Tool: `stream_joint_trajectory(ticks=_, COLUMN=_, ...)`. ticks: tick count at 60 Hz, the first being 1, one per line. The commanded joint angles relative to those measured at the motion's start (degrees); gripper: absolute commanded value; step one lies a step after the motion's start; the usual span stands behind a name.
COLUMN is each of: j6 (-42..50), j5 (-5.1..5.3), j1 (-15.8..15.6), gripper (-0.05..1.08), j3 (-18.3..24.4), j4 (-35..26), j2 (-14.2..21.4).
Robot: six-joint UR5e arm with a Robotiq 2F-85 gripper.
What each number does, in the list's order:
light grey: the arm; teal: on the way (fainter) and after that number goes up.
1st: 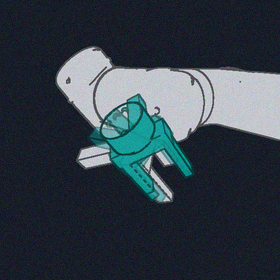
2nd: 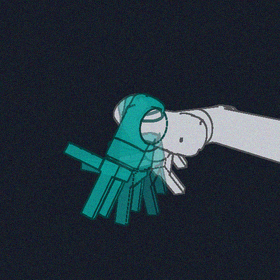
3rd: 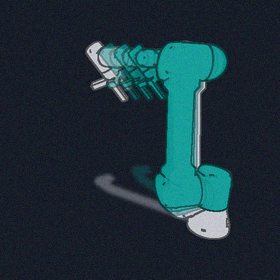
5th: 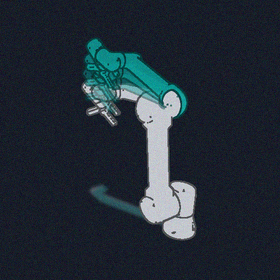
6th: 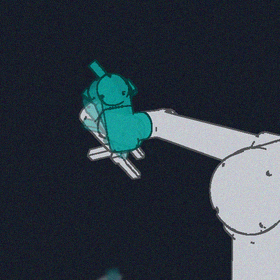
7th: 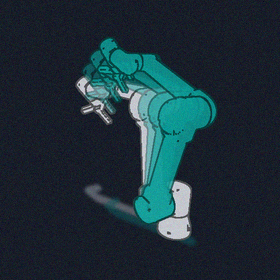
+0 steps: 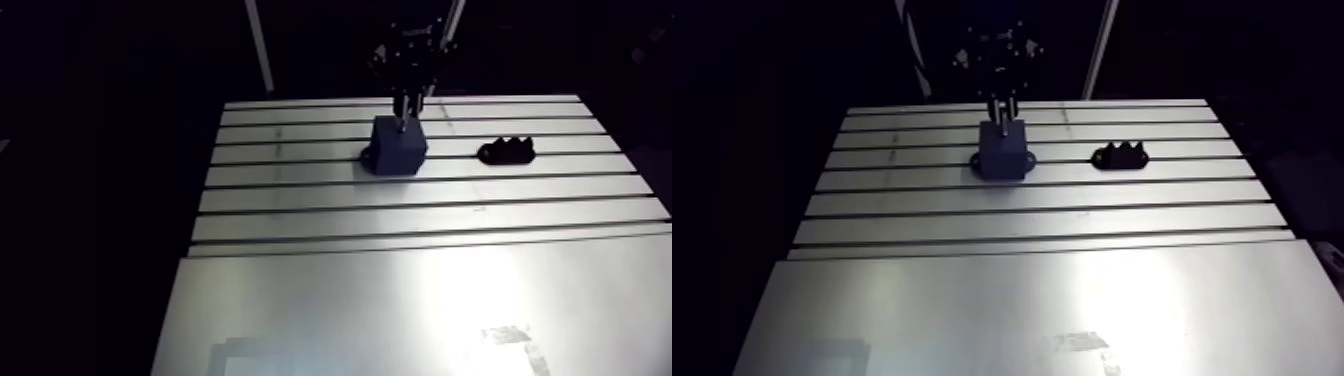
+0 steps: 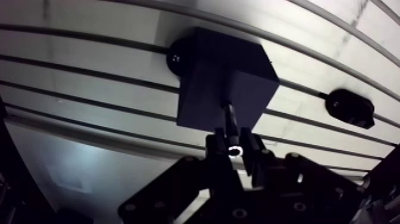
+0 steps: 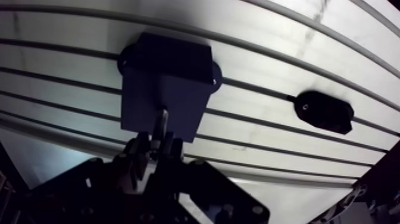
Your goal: Pick up the M10 bolt and insert it into the hole until fully seated.
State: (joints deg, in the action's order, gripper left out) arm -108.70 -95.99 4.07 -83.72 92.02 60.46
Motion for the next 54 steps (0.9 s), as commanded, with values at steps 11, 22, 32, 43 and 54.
stream_joint_trajectory(ticks=11, j6=-0.06, j5=0.15, j1=-0.12, gripper=1.08, j3=-0.34, j4=0.14, j2=-0.04)
stream_joint_trajectory(ticks=22, j6=-0.15, j5=0.24, j1=-0.12, gripper=1.08, j3=-0.25, j4=0.14, j2=-0.12)
stream_joint_trajectory(ticks=32, j6=-0.15, j5=0.06, j1=-0.12, gripper=1.08, j3=-0.25, j4=0.14, j2=-0.13)
stream_joint_trajectory(ticks=43, j6=-0.15, j5=0.06, j1=-0.12, gripper=1.08, j3=-0.41, j4=0.14, j2=-0.13)
stream_joint_trajectory(ticks=54, j6=-0.14, j5=-0.04, j1=-0.12, gripper=1.08, j3=-0.69, j4=0.14, j2=-0.13)
